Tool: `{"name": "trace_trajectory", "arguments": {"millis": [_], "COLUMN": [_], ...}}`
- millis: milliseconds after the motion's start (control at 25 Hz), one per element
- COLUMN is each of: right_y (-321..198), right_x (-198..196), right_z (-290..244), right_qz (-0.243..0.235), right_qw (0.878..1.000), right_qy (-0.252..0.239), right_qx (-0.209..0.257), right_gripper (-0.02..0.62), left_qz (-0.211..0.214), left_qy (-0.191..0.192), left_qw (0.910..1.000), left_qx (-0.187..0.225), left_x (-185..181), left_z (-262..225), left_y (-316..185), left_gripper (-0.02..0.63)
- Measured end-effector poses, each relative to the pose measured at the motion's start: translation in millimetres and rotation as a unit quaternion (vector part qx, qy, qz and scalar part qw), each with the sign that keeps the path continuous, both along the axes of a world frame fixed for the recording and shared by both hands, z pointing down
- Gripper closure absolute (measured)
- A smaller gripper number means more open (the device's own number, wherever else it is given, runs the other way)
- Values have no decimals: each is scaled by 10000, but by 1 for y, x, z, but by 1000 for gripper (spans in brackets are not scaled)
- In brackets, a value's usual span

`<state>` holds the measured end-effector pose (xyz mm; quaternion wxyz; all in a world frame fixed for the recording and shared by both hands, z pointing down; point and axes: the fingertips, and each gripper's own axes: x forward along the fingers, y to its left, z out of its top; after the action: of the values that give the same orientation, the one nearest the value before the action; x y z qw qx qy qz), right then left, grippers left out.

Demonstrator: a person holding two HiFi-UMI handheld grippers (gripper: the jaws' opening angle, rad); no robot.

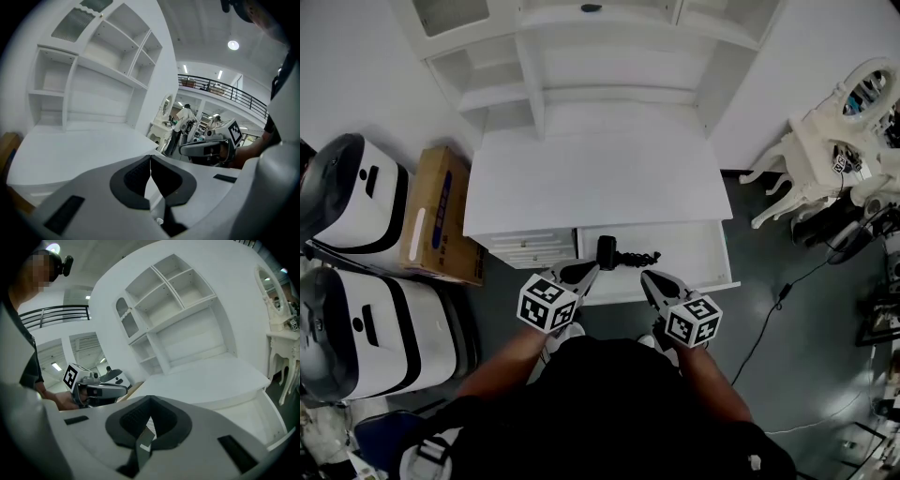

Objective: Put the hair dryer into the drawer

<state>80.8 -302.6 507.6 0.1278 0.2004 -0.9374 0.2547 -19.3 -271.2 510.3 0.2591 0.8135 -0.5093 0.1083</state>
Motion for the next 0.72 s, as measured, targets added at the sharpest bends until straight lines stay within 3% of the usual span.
{"name": "trace_trajectory", "arguments": {"millis": [320, 720], "right_y": [-11, -5], "right_x": [37, 49], "right_z": [-7, 5], "right_qz": [-49, -45], "right_qw": [9999, 10000], "right_qy": [-63, -65], "right_qx": [95, -23], "right_gripper": [571, 571], "left_qz": [-125, -98], "left_qy": [-45, -175], "left_qw": [9999, 9998], "left_qx": [-8, -52], "left_x": [40, 51], "left_z": [-1, 0], "left_y": [0, 8], "left_gripper": [595, 595]}}
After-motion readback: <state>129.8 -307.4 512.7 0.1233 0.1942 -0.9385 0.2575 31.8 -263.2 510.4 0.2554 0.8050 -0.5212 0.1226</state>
